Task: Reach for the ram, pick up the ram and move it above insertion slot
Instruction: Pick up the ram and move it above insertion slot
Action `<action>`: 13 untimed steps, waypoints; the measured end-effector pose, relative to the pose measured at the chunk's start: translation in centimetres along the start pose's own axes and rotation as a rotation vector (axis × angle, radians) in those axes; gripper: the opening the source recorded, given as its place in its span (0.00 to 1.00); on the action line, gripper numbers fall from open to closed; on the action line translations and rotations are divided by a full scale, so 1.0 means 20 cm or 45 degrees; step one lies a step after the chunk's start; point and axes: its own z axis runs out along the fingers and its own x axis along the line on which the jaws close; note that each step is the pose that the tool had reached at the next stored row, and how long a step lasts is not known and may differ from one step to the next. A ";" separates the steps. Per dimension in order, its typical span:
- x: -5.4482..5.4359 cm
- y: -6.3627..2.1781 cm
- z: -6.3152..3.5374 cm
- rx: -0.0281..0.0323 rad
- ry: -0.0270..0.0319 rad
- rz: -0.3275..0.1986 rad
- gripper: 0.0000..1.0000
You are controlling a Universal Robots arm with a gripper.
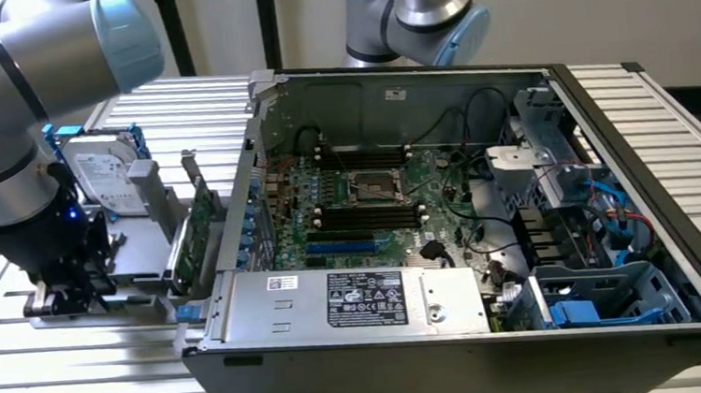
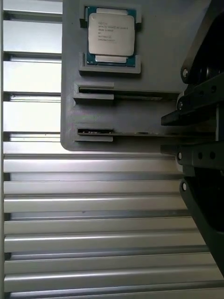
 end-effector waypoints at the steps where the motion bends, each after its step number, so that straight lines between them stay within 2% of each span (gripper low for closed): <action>1: 0.00 0.001 0.004 -0.0002 -0.0029 0.000 0.31; 6: 0.00 0.012 0.020 -0.0009 -0.0171 -0.001 0.31; 9: 0.00 0.018 0.032 -0.0038 -0.0200 -0.001 0.31; 13: 0.00 0.022 0.058 -0.0072 -0.0198 -0.001 0.31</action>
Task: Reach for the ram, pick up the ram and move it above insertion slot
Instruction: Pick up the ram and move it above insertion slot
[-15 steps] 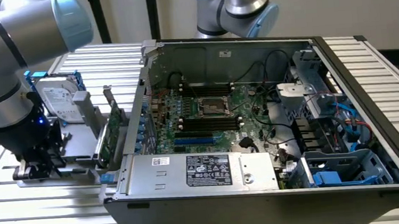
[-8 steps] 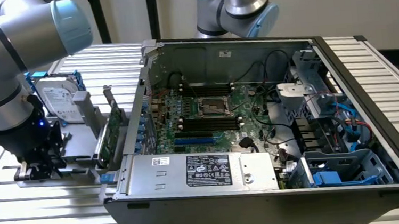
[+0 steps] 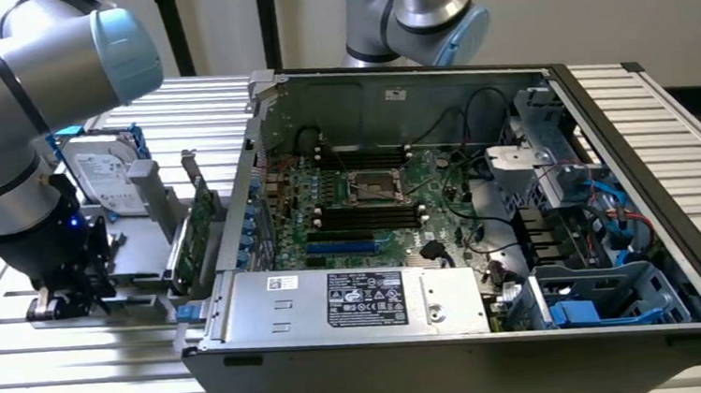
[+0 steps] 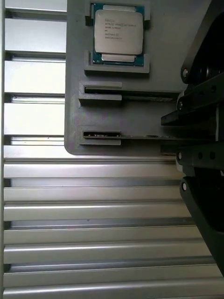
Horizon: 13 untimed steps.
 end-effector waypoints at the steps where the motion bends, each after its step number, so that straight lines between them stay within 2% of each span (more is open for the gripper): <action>1: 0.00 0.000 0.008 -0.0003 0.0000 0.000 0.31; 6: 0.00 0.000 0.021 -0.0029 0.0002 -0.002 0.31; 7: 0.00 0.000 0.022 -0.0032 -0.0001 -0.002 0.29; 8: 0.00 0.000 0.022 -0.0034 -0.0002 -0.002 0.22; 9: 0.00 0.000 0.021 -0.0036 -0.0003 -0.002 0.22; 10: 0.00 0.000 0.020 -0.0037 -0.0004 -0.002 0.16; 13: 0.00 0.000 0.020 -0.0040 -0.0004 -0.002 0.14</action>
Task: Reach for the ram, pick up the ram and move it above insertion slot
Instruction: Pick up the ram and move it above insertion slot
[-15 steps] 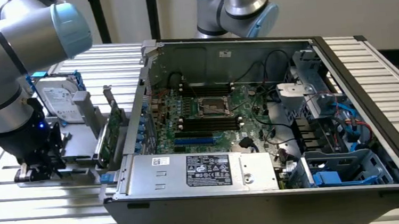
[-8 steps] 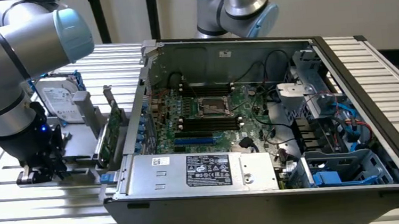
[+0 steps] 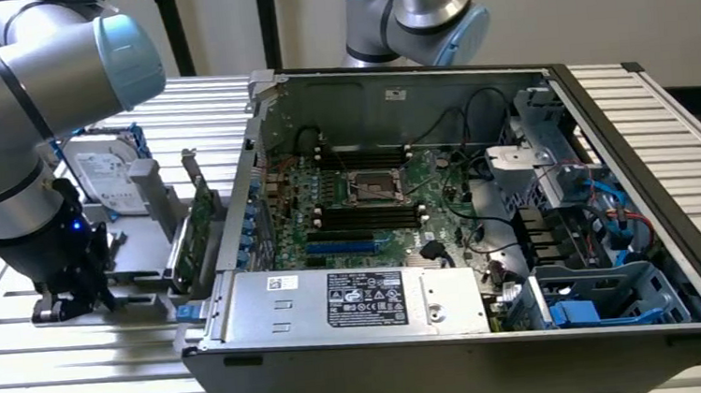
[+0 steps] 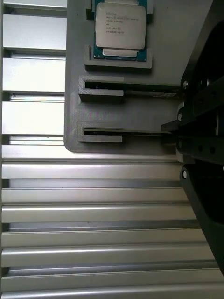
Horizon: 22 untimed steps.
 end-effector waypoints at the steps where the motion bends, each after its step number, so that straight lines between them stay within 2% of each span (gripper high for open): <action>1: 0.00 0.000 0.000 -0.0002 0.0002 0.000 0.14; 4: 0.00 0.001 -0.005 -0.0006 0.0005 0.000 0.14; 7: 0.00 0.001 -0.042 -0.0004 0.0000 0.000 0.14; 17: 0.00 -0.001 -0.265 -0.0002 -0.0001 -0.012 0.14; 19: 0.00 -0.010 -0.311 -0.0003 -0.0031 -0.022 0.14; 22: 0.01 -0.025 -0.379 -0.0001 -0.0121 -0.039 0.14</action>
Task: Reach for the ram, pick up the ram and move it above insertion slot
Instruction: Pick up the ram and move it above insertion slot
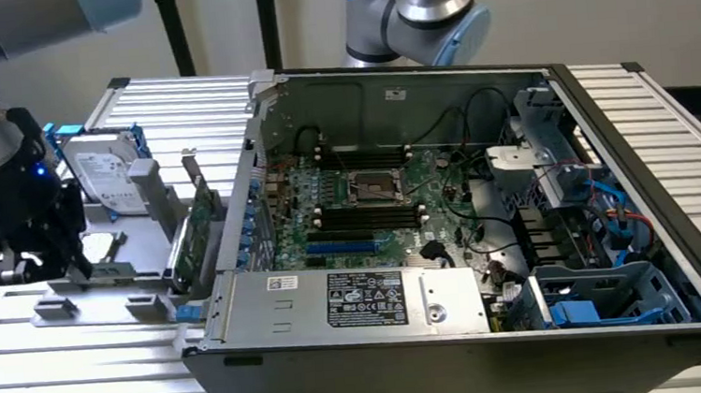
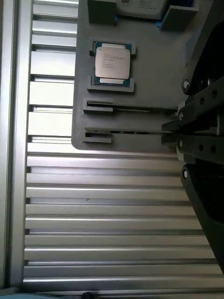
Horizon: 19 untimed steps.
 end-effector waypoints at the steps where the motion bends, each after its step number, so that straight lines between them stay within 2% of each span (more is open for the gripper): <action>1: 0.00 -0.005 -0.022 0.0002 -0.0027 -0.006 0.14; 5: 0.01 -0.030 -0.115 0.0000 -0.0124 -0.026 0.14; 9: 0.01 -0.075 -0.207 -0.0012 -0.0196 -0.038 0.14; 19: 0.02 -0.285 -0.438 -0.0149 -0.0249 -0.045 0.14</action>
